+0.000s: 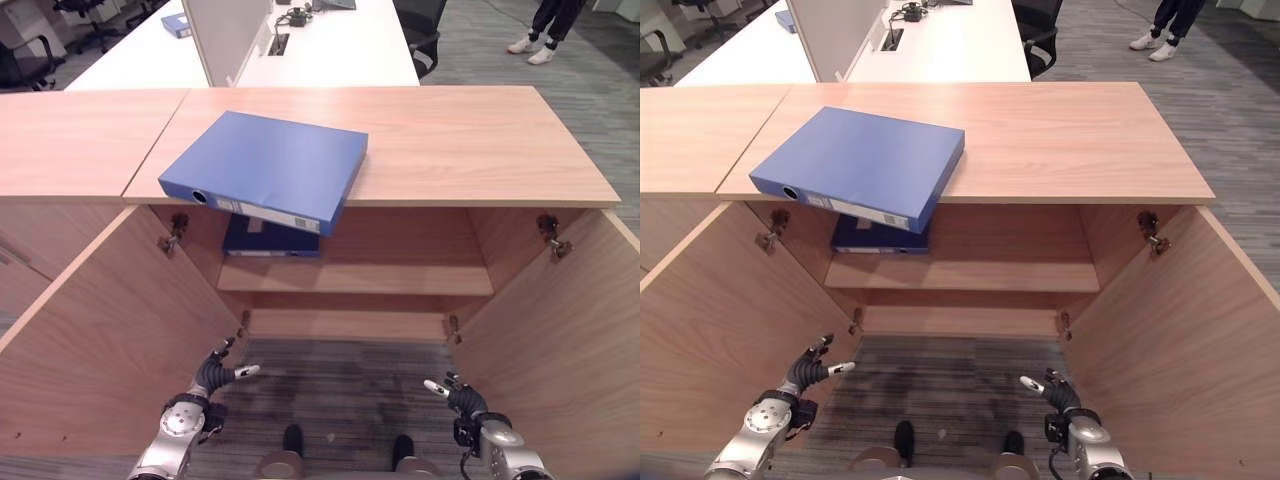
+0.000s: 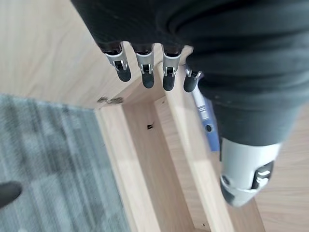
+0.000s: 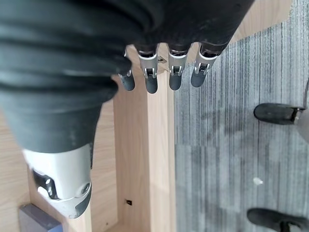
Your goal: Put the empty folder in the office cabinet
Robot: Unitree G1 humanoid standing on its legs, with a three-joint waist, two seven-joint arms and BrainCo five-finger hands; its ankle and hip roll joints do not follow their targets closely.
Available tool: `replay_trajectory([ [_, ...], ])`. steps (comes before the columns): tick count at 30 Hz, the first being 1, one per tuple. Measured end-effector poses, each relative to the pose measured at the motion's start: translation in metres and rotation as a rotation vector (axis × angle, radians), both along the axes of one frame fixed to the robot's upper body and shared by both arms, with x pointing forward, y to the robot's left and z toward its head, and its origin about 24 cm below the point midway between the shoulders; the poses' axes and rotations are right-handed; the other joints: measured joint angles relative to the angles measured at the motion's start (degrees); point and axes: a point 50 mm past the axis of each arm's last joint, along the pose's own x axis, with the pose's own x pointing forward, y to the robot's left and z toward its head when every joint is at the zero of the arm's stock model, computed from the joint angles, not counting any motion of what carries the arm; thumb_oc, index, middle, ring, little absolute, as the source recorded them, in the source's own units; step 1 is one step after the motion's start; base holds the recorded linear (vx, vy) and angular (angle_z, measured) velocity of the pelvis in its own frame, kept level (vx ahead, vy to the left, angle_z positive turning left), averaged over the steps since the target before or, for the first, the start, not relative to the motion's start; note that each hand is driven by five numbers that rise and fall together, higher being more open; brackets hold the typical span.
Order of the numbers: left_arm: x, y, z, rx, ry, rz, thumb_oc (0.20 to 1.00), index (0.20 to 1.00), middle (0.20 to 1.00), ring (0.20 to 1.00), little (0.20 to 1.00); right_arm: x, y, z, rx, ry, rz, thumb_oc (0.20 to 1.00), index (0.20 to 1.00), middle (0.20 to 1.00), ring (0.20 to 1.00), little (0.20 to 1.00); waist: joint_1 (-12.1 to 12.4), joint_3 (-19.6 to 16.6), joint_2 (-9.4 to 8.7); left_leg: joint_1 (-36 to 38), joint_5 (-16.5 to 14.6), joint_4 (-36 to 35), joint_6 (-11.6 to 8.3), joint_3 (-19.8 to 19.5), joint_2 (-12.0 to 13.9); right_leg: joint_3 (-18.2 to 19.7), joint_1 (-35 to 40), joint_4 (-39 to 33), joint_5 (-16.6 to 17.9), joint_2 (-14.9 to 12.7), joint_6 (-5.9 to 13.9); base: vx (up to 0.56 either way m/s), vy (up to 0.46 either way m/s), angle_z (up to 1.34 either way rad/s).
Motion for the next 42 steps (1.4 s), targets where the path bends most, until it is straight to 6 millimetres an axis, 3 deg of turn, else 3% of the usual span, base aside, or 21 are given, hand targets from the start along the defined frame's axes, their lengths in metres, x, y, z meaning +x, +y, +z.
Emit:
replay_trajectory([
  [8, 0.001, 0.006, 0.028, 0.138, -0.175, 0.065, 1.000, 1.000, 1.000, 1.000, 1.000, -0.012, 0.002, -0.005, -0.014, 0.024, -0.031, 1.000, 1.000, 1.000, 1.000, 1.000, 0.56, -2.76, -0.97, 1.43, -0.11, 0.53, -0.45, -1.14, 0.31, -1.32, 2.02, 0.00, -0.04, 0.73, -0.73, 0.03, -0.065, 0.08],
  [11, 0.003, 0.012, 0.040, 0.278, -0.244, 0.084, 1.000, 1.000, 1.000, 1.000, 1.000, -0.013, 0.005, -0.006, -0.012, 0.020, -0.034, 1.000, 1.000, 1.000, 1.000, 1.000, 1.20, -3.12, -1.50, 1.69, -0.11, 0.44, -0.47, -1.32, 0.35, -1.72, 2.49, -0.01, -0.13, 0.79, -0.79, 0.00, -0.082, 0.06],
  [12, 0.001, 0.021, 0.052, 0.425, -0.319, 0.131, 1.000, 1.000, 1.000, 1.000, 1.000, -0.012, 0.006, -0.005, -0.024, 0.005, -0.040, 1.000, 1.000, 1.000, 1.000, 1.000, 1.54, -3.31, -1.78, 1.69, -0.23, 0.02, -0.60, -1.28, 0.42, -1.77, 2.45, 0.00, -0.20, 0.82, -0.83, -0.01, -0.080, 0.01],
  [18, -0.001, 0.032, 0.071, 0.623, -0.420, 0.176, 1.000, 1.000, 1.000, 1.000, 1.000, -0.015, 0.005, -0.006, -0.040, -0.001, -0.053, 1.000, 1.000, 1.000, 1.000, 1.000, 2.13, -3.45, -1.98, 1.52, -0.61, 0.00, -0.84, -1.22, 0.49, -1.57, 2.23, 0.01, -0.70, 0.54, -1.01, 0.00, -0.063, -0.01],
  [23, 0.012, 0.041, 0.110, 0.889, -0.567, 0.089, 1.000, 1.000, 1.000, 1.000, 1.000, -0.025, 0.004, -0.009, -0.043, 0.025, -0.051, 1.000, 1.000, 1.000, 1.000, 1.000, 1.61, -4.34, -1.83, 1.43, -0.58, 0.00, -0.88, -0.91, 1.08, -1.11, 2.15, 0.00, -0.68, 1.03, -0.99, 0.01, -0.037, -0.06],
  [27, 0.040, 0.043, 0.151, 1.091, -0.703, 0.017, 1.000, 1.000, 1.000, 1.000, 1.000, -0.026, 0.007, -0.009, -0.046, 0.025, -0.020, 1.000, 1.000, 1.000, 1.000, 1.000, 0.98, -4.99, -1.36, 1.76, -0.34, 0.00, -1.14, -0.91, 1.51, -1.19, 2.07, -0.01, -0.63, 1.51, -0.95, 0.00, 0.000, 0.00],
  [31, 0.054, 0.038, 0.170, 1.186, -0.775, -0.040, 1.000, 1.000, 1.000, 1.000, 1.000, -0.025, 0.008, -0.009, -0.044, 0.015, -0.007, 1.000, 1.000, 1.000, 1.000, 1.000, -0.16, -5.57, -0.26, 1.86, -0.04, 0.00, -1.12, -0.43, 1.43, -1.06, 2.19, -0.01, -0.53, 1.53, -0.81, 0.00, 0.000, 0.00],
  [36, 0.079, 0.018, 0.168, 1.230, -0.783, -0.189, 1.000, 1.000, 1.000, 1.000, 1.000, -0.022, 0.006, -0.007, -0.066, 0.008, 0.016, 1.000, 1.000, 1.000, 1.000, 1.000, -1.61, -5.81, 1.49, 1.54, -0.27, 0.00, -1.46, -0.30, 1.42, -0.92, 1.91, 0.00, -0.52, 1.55, -0.81, 0.00, 0.003, -0.01],
  [42, 0.084, 0.008, 0.144, 1.191, -0.714, -0.249, 1.000, 1.000, 1.000, 1.000, 1.000, -0.022, 0.002, -0.006, -0.078, 0.001, 0.016, 1.000, 1.000, 1.000, 1.000, 1.000, -4.44, -5.91, 2.30, 1.73, -0.30, 0.00, -1.45, 0.65, 1.48, 0.16, 1.24, -0.01, -0.29, 1.57, -1.12, 0.01, 0.018, -0.09],
])
